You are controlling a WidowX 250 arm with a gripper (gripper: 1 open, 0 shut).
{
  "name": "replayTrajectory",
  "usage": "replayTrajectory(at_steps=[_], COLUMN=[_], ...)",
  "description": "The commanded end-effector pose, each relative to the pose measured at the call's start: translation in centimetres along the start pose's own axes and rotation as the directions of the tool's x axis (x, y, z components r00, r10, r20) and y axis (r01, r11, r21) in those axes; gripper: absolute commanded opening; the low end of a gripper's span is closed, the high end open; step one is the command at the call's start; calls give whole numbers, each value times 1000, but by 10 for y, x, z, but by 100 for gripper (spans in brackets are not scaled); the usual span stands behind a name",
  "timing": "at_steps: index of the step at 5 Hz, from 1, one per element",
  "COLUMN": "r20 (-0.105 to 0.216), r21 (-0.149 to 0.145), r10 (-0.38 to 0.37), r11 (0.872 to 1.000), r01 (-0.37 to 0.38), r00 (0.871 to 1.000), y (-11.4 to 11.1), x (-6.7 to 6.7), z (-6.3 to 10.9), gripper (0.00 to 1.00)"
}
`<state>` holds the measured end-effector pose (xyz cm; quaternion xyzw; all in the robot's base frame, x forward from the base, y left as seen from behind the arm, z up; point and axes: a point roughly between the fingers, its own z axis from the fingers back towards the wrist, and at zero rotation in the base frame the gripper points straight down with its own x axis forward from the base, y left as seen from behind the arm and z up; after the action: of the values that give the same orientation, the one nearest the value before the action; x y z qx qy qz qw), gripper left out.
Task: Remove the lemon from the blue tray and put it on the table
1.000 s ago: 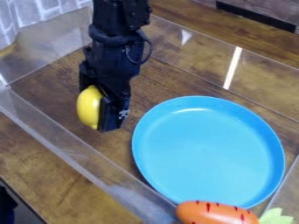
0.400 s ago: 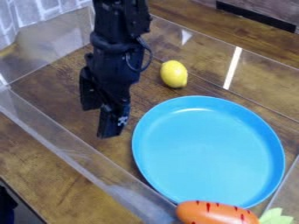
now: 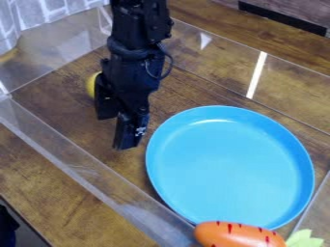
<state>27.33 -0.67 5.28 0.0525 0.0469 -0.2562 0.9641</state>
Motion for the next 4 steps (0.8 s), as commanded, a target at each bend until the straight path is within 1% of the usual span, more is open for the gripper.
replayTrajectory(at_steps=[1, 4], r20=[48, 55], r21=[18, 1], r10=[16, 32], r11=[1000, 999], r01=[-17, -32], r00=[999, 998], y=[11, 19], x=[6, -1], z=[9, 7], gripper=[100, 100])
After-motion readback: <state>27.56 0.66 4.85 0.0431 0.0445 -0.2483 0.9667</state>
